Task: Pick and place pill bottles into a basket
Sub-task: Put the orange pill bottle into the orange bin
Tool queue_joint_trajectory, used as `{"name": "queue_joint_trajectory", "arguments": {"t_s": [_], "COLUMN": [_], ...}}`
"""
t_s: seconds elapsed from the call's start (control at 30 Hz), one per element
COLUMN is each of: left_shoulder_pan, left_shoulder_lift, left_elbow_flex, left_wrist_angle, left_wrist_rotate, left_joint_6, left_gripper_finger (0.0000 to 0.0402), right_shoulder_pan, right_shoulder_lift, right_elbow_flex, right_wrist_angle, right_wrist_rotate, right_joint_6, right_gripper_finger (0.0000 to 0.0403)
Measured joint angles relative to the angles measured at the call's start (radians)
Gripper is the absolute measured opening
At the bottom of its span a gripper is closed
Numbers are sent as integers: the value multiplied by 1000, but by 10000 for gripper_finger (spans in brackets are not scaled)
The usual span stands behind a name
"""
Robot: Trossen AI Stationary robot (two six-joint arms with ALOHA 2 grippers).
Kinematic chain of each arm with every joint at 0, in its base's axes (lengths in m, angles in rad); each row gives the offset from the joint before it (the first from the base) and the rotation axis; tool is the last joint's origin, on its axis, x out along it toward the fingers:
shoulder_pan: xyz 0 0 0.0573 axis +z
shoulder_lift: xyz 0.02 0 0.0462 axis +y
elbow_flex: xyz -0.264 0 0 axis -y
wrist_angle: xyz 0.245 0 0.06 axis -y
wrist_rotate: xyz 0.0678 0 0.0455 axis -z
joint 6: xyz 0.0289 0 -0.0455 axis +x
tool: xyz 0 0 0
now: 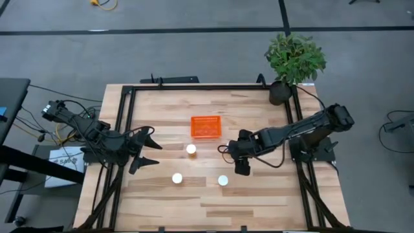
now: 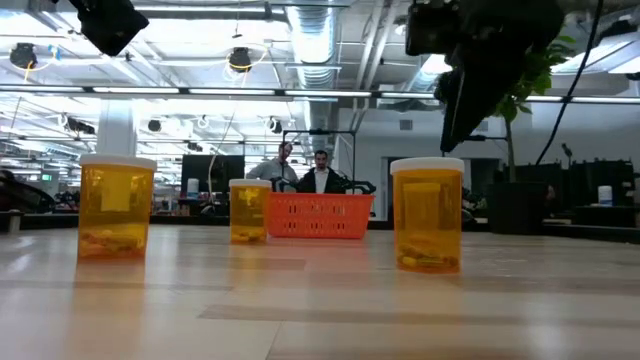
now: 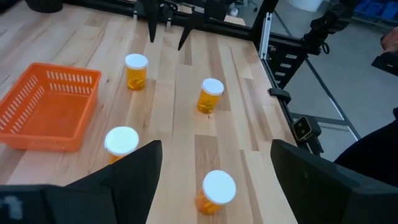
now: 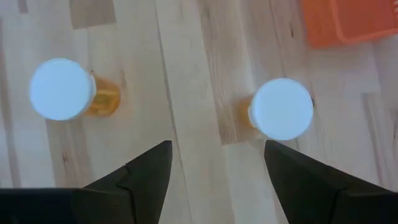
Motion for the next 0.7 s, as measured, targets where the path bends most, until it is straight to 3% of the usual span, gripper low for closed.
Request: {"name": "queue_joint_trajectory", "arguments": {"t_s": [0.33, 0.7], "left_shoulder_pan": [0, 0], "left_shoulder_lift": [0, 0], "left_elbow_flex": [-1, -1], "left_wrist_angle": [-5, -6], "left_wrist_rotate": [-1, -1], "left_joint_6": [0, 0], "left_gripper_finger": [291, 291], "right_shoulder_pan": [-38, -82], "right_shoulder_lift": [25, 25], "right_elbow_flex": [53, 52], "right_wrist_angle": [-50, -53], "right_wrist_rotate": [6, 9], "right_joint_6": [-28, -142], "right_gripper_finger": [256, 350]}}
